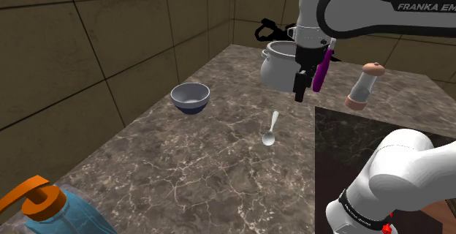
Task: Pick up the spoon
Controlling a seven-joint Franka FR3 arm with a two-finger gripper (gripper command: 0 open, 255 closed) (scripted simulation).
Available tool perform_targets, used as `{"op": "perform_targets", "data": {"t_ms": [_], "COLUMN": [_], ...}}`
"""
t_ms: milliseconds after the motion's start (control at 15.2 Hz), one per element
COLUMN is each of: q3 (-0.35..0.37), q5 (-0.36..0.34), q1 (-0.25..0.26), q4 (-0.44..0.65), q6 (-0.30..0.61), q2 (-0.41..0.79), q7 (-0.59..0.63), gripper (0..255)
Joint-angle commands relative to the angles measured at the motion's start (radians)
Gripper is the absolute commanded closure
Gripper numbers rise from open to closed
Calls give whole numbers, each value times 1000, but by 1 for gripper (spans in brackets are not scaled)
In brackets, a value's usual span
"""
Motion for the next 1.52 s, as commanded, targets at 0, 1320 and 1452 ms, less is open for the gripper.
{"op": "perform_targets", "data": {"t_ms": [0, 1320, 1452], "q3": [0, 191, 193], "q5": [0, 230, 232], "q1": [0, 195, 195], "q4": [0, -345, -352], "q6": [0, 582, 590], "q2": [0, -25, -22], "q7": [0, 83, 83], "gripper": [0, 0, 0]}}
